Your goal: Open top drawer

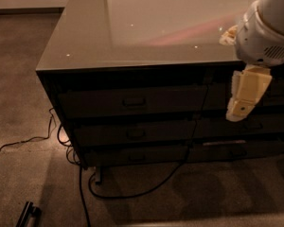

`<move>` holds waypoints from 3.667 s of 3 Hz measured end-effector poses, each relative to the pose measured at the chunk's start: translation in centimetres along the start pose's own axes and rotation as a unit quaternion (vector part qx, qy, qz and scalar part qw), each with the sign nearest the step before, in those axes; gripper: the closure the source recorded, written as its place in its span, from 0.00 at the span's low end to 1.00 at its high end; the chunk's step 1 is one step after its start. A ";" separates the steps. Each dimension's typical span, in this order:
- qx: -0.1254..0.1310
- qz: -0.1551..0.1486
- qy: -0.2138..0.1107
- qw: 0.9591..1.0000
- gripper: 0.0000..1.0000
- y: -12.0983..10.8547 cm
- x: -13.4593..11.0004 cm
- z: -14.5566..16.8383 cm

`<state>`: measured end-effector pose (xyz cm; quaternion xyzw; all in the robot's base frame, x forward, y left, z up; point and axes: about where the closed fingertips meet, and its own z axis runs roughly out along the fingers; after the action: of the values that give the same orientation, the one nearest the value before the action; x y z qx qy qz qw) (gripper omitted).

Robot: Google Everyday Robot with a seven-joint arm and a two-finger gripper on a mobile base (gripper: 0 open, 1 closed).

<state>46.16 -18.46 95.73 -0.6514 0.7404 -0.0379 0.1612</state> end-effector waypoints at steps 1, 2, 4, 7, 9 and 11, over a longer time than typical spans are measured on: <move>0.000 0.003 -0.037 0.999 0.00 0.0 -0.1 2.3; 0.001 -0.015 -0.063 0.998 0.00 -1.4 -1.4 5.6; -0.005 -0.061 -0.077 0.995 0.00 -4.0 -5.1 11.0; -0.027 -0.077 -0.087 0.993 0.00 -5.2 -6.7 15.6; -0.076 -0.071 -0.124 0.987 0.00 -6.3 -6.7 21.9; -0.114 -0.098 -0.162 0.975 0.00 -7.8 -9.4 27.4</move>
Offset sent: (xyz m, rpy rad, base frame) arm 0.0612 0.0382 -0.0778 0.1522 -0.0456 0.1195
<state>62.44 -6.25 73.71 -0.7325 0.6364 0.1367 0.1993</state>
